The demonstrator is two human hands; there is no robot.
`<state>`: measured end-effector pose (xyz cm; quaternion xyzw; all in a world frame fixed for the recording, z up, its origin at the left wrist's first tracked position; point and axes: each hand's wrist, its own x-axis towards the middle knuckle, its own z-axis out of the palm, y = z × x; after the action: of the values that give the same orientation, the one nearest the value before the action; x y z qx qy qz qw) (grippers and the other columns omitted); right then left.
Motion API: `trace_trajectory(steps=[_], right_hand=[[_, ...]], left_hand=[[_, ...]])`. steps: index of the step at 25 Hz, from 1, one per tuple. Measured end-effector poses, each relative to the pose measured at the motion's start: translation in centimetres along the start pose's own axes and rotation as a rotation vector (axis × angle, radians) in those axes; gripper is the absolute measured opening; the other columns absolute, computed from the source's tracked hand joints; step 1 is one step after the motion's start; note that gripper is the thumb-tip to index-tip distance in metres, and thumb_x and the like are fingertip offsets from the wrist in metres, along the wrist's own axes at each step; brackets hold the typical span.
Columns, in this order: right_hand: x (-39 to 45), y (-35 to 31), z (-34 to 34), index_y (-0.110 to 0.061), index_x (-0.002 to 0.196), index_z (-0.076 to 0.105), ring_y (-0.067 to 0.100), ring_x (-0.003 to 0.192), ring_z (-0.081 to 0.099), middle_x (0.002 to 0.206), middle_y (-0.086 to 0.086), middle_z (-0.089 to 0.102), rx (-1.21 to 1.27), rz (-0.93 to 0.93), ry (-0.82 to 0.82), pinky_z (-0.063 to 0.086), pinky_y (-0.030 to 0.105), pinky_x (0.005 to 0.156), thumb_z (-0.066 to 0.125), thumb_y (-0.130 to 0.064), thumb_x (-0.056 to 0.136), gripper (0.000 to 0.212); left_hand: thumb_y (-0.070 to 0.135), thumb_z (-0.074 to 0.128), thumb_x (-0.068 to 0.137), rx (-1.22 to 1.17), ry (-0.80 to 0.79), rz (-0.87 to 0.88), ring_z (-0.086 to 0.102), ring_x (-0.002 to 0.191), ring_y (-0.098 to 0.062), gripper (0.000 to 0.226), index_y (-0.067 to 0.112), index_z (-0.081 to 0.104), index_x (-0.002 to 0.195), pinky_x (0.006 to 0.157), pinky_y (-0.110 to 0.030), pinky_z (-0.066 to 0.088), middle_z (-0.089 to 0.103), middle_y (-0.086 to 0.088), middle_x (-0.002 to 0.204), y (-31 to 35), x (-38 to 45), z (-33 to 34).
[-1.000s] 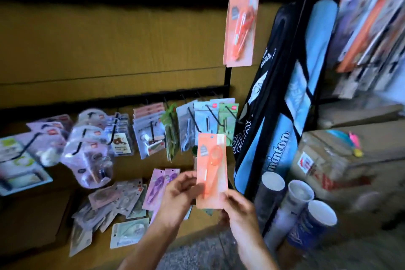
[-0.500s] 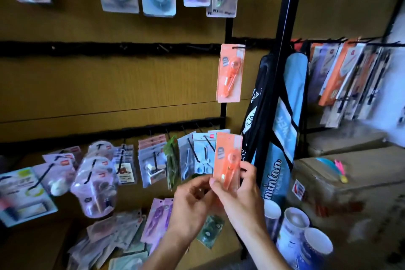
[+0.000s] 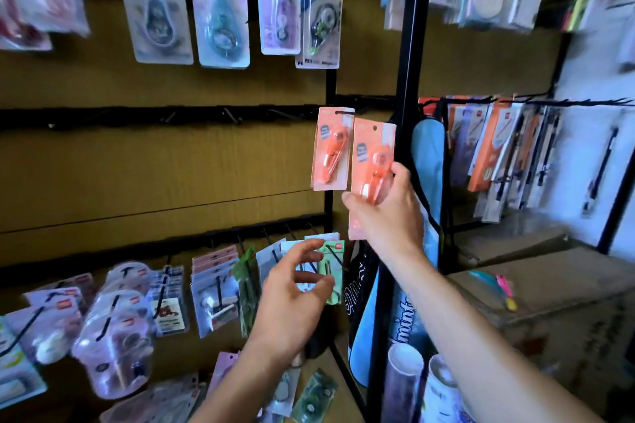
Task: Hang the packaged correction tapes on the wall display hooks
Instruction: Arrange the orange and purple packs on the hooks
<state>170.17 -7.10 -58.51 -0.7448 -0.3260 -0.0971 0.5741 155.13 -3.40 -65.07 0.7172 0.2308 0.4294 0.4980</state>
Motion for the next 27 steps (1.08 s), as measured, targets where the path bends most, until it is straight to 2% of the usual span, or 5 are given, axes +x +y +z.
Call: trace_trajectory(steps=[3, 12, 19, 22, 27], right_hand=[[3.6, -0.9, -0.7, -0.028, 0.14, 0.036, 0.026, 0.117, 0.055, 0.133, -0.002, 0.054, -0.108, -0.024, -0.008, 0.046, 0.036, 0.087, 0.074, -0.046, 0.073, 0.079], [5.9, -1.0, -0.4, -0.031, 0.134, 0.041, 0.026, 0.101, 0.059, 0.116, 0.0, 0.059, -0.301, -0.091, -0.056, 0.038, 0.031, 0.068, 0.071, -0.051, 0.072, 0.072], [5.4, 0.1, -0.2, -0.035, 0.135, 0.04, 0.025, 0.099, 0.059, 0.114, -0.001, 0.059, -0.274, -0.093, -0.027, 0.043, 0.031, 0.067, 0.071, -0.053, 0.071, 0.074], [5.9, -0.1, -0.2, -0.038, 0.137, 0.039, 0.024, 0.098, 0.059, 0.112, -0.002, 0.058, -0.292, -0.118, -0.024, 0.042, 0.031, 0.069, 0.07, -0.054, 0.071, 0.075], [6.9, 0.0, 0.4, -0.03, 0.137, 0.042, 0.029, 0.105, 0.059, 0.116, 0.003, 0.058, -0.399, -0.11, -0.069, 0.04, 0.032, 0.07, 0.071, -0.055, 0.072, 0.075]], left_hand=[[-0.001, 0.063, 0.089, 0.017, 0.042, -0.053, 0.064, 0.079, -0.006, 0.042, 0.038, 0.063, 0.104, 0.067, -0.017, 0.053, 0.066, 0.004, 0.107, -0.4, 0.6, -0.9], [0.005, 0.061, 0.093, 0.069, -0.001, -0.164, 0.064, 0.092, -0.011, 0.031, 0.034, 0.065, 0.105, 0.078, -0.025, 0.055, 0.064, 0.011, 0.111, -2.1, 0.3, -1.0], [0.005, 0.062, 0.093, 0.029, -0.019, -0.232, 0.055, 0.074, -0.02, 0.025, 0.026, 0.068, 0.104, 0.064, -0.026, 0.044, 0.069, -0.004, 0.093, -3.6, -0.5, -0.6], [0.004, 0.061, 0.093, 0.006, -0.018, -0.241, 0.054, 0.074, -0.02, 0.024, 0.023, 0.069, 0.103, 0.065, -0.029, 0.042, 0.069, -0.011, 0.095, -3.9, -0.5, -0.6], [0.005, 0.062, 0.094, -0.01, -0.027, -0.247, 0.056, 0.075, -0.021, 0.021, 0.024, 0.07, 0.1, 0.067, -0.03, 0.043, 0.07, -0.009, 0.094, -4.1, -0.3, -0.7]])
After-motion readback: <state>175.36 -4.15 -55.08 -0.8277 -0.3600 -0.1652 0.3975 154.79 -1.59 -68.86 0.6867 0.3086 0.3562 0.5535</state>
